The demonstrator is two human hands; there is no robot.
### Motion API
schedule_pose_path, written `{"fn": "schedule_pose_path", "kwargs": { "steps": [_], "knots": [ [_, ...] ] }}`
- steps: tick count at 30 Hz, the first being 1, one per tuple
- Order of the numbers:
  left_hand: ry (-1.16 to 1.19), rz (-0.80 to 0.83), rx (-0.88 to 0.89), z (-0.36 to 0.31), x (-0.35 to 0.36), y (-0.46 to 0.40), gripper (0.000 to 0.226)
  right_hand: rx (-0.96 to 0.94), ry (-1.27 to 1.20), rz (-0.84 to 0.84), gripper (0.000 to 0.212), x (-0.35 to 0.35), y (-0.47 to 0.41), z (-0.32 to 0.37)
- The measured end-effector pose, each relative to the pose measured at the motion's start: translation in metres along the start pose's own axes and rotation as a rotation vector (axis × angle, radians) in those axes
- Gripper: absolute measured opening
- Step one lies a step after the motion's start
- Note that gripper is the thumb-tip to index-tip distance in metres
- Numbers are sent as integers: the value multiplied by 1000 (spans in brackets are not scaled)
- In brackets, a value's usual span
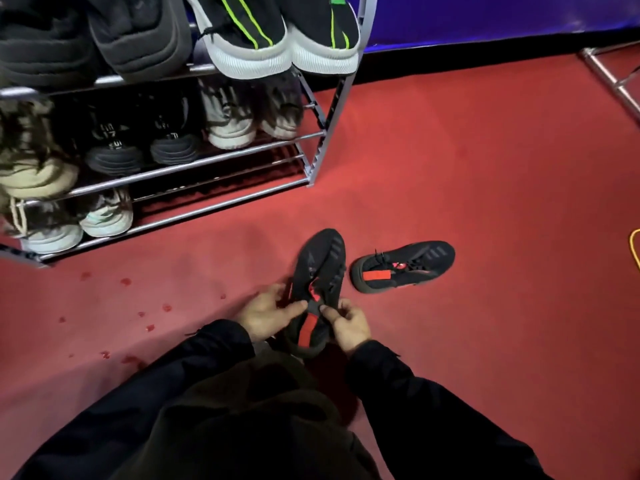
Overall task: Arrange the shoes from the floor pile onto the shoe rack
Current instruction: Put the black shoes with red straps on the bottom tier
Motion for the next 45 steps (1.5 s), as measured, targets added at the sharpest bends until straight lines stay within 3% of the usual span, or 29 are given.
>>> {"fn": "schedule_pose_path", "kwargs": {
  "steps": [2,5,6,9,11,13,14,19,21,23,27,30,35,42,45],
  "knots": [
    [44,45,10,0,8,0,36,-51,-84,44,10,8,16,13],
    [182,-35,98,-2,0,-3,41,-40,-214,97,23,10,17,26],
    [200,-52,116,-2,-4,-4,43,-36,-268,-4,27,0,10,29],
    [230,-82,130,-3,-12,-3,32,39,-411,-514,29,-60,-13,33],
    [231,-92,137,1,-14,-3,30,223,-480,-614,54,-82,-32,25],
    [233,-93,133,11,-17,-2,30,290,-502,-510,77,-88,-71,8],
    [244,-96,126,15,-18,0,29,289,-489,-451,77,-89,-86,2],
    [263,-107,113,25,-25,8,27,236,-484,-483,54,-87,-77,13],
    [278,-182,113,23,-32,12,18,231,-561,-357,51,-80,-77,3],
    [336,-287,96,22,-42,16,12,258,-693,-205,28,-65,-60,3],
    [444,-374,13,21,-61,30,28,238,-770,-15,11,-38,-17,16],
    [543,-409,-31,25,-79,38,28,185,-671,110,15,-15,14,26],
    [554,-580,52,17,-133,38,48,82,-419,300,17,24,43,46],
    [566,-695,88,5,-209,1,35,80,-258,423,30,70,46,66],
    [525,-681,60,6,-233,-21,26,90,-213,467,24,81,44,81]
  ]
}}
Point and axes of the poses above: each hand's wrist, its own y-axis away from the middle knuckle, its own x-axis out of the palm, z = x × y, the point moved 6 cm from there along -y, towards the middle knuckle, and after that the axes turned 10 degrees about x, right-handed, at the moved point
